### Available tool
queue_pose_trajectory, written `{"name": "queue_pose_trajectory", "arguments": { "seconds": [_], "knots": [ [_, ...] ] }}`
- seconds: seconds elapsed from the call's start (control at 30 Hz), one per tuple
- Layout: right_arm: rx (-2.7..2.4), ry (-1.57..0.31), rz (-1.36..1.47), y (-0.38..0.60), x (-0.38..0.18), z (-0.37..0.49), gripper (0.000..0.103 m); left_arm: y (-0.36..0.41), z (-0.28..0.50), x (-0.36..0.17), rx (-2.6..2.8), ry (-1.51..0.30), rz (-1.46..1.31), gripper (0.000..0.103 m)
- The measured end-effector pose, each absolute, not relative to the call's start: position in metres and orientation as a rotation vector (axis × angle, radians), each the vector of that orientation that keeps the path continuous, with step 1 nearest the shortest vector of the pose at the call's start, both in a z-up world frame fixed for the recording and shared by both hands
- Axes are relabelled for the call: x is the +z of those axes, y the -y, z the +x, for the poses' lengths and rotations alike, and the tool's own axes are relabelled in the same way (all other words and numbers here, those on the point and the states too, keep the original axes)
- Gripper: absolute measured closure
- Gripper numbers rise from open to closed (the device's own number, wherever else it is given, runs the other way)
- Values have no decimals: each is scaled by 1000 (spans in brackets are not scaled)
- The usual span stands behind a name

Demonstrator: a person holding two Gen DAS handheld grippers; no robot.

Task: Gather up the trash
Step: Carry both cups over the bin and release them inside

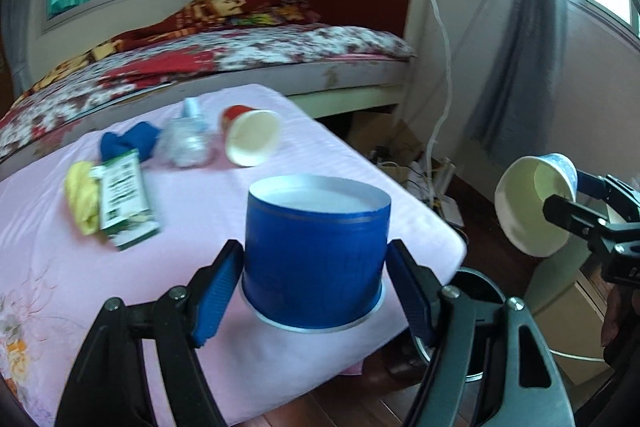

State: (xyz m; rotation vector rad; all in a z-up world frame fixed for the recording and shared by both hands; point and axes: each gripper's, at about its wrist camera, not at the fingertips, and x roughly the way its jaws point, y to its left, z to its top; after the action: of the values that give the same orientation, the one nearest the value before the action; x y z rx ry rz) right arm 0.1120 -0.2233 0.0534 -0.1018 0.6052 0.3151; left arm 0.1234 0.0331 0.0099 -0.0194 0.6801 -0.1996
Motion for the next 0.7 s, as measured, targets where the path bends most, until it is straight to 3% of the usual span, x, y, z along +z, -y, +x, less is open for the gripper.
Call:
{"name": "queue_pose_trajectory", "arguments": {
  "seconds": [0.7],
  "knots": [
    [151, -754, -92, 318, -7, 81, 15, 100, 115, -26, -496, -773, 81, 31]
  ]
}}
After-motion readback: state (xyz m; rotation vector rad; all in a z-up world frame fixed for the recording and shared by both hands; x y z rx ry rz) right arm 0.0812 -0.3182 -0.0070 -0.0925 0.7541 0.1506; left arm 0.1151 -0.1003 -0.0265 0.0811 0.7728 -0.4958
